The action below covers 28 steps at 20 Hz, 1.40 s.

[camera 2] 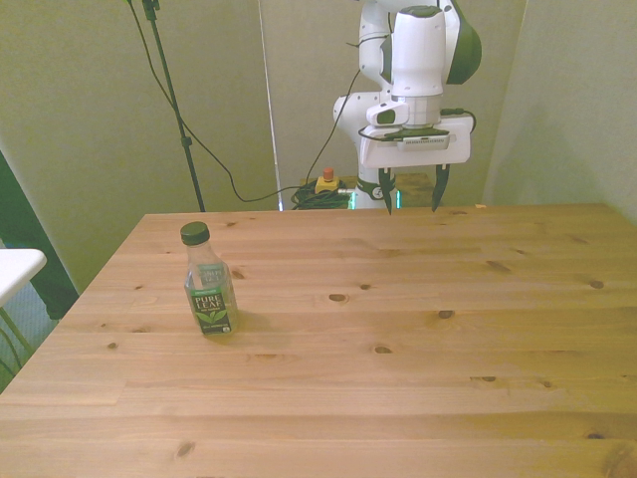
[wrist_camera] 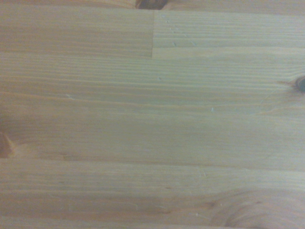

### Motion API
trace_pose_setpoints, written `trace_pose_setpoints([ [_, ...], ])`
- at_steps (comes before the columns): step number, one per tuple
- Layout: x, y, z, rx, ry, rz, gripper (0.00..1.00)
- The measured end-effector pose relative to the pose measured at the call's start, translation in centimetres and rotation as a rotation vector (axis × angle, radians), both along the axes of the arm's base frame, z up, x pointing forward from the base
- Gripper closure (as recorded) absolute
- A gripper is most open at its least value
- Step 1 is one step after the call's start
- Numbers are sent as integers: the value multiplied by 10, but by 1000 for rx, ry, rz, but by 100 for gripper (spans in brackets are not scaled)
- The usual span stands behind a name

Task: Knock down the bottle

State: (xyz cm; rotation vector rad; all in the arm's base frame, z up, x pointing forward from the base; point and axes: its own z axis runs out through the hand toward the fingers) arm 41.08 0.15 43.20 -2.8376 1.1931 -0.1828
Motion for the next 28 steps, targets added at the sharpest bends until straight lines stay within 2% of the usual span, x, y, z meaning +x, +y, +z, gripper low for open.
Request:
trace_pose_setpoints([
  [2, -1, -1, -2, -4, 5, -5, 0],
  [3, -1, -6, -3, -16, 4, -5, 100],
  [8, -2, -59, 2, -83, -25, -48, 100],
  [19, -6, -216, 45, -91, -101, -167, 100],
  [28, 32, -308, 62, -112, -145, -267, 100],
])
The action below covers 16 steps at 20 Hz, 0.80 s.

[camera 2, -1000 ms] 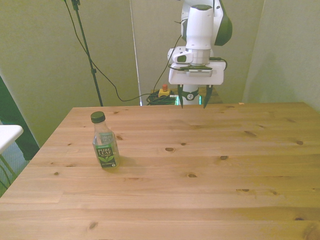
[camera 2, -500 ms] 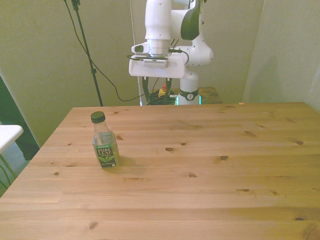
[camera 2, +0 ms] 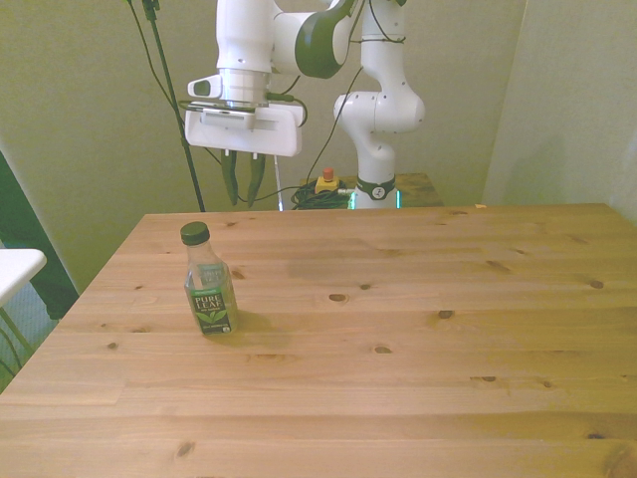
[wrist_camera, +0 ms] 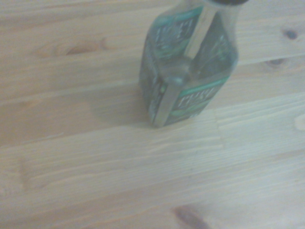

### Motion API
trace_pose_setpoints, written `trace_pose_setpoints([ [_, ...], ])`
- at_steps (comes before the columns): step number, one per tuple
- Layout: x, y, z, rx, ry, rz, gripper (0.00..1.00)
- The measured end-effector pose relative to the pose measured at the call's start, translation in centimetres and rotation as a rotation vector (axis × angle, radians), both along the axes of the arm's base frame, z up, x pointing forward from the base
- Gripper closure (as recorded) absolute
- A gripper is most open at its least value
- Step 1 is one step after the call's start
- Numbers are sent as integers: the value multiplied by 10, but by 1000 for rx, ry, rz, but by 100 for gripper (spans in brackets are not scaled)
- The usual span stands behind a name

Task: Knock down the bottle

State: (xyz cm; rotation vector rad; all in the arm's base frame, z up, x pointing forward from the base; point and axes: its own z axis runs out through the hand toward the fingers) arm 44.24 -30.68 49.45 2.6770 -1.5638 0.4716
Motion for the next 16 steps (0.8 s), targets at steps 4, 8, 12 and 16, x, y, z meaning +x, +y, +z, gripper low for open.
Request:
trace_pose_setpoints([
  [4, 15, -26, 5, -8, -14, -32, 100],
  [8, 37, -34, 15, -2, -31, -43, 100],
  [12, 60, -39, 21, -2, -41, -55, 100],
  [16, 82, -42, 20, 1, -44, -77, 100],
])
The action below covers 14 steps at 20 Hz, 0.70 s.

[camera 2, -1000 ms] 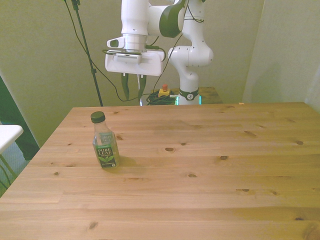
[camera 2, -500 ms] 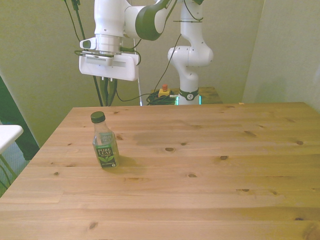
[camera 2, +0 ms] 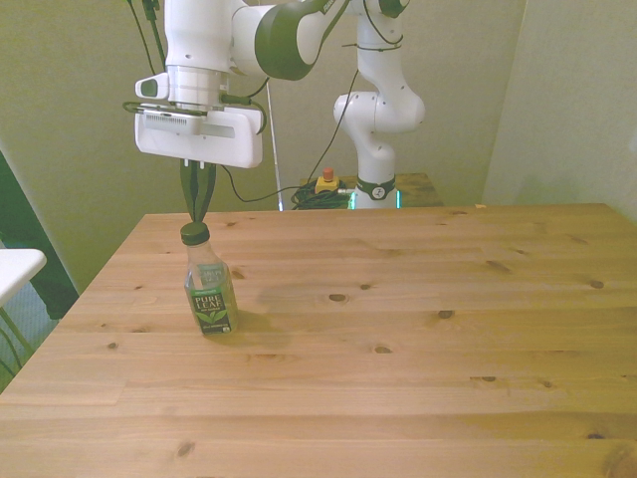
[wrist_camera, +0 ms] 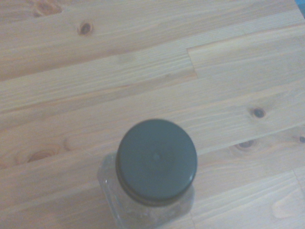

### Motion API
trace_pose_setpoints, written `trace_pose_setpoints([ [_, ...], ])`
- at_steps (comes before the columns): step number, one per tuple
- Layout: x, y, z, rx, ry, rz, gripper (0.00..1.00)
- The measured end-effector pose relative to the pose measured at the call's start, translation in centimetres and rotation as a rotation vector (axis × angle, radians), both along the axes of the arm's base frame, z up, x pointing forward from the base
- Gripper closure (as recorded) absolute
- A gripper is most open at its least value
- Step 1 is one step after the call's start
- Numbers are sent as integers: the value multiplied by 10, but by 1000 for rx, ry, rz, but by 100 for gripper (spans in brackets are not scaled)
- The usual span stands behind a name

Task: Knock down the bottle

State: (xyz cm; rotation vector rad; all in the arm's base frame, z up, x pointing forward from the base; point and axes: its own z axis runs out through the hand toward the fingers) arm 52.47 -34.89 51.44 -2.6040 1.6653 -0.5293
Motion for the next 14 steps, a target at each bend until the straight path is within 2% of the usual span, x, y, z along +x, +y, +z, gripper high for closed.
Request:
trace_pose_setpoints([
  [5, 23, 1, -4, 2, -7, -32, 100],
  [14, 84, 22, -4, 15, -40, -97, 100],
])
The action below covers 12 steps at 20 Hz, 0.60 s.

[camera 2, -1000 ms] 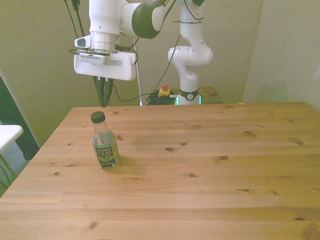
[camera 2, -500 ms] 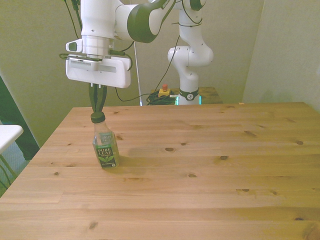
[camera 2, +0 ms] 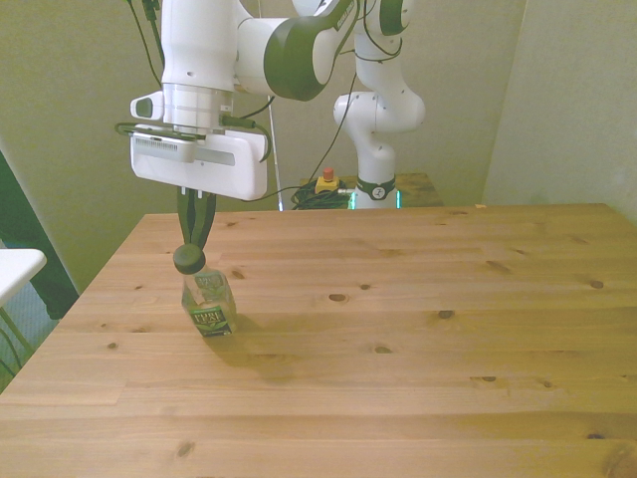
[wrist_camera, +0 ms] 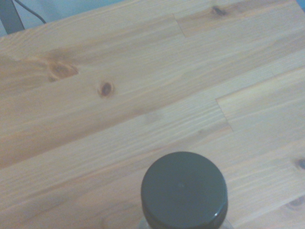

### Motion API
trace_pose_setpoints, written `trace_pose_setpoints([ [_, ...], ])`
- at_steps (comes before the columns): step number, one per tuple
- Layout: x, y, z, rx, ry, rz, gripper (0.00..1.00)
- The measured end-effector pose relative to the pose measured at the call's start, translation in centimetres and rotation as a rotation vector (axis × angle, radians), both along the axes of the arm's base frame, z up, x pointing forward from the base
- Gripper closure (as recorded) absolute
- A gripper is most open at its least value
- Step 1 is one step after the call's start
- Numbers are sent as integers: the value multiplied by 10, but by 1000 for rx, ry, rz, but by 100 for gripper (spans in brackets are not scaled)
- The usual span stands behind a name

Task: Knock down the bottle

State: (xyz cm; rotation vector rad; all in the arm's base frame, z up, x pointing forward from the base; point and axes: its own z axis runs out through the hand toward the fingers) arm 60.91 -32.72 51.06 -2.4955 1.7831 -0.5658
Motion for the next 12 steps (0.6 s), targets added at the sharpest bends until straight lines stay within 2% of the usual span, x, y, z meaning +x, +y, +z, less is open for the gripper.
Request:
trace_pose_setpoints([
  [12, 38, -3, -17, 4, -22, -66, 100],
])
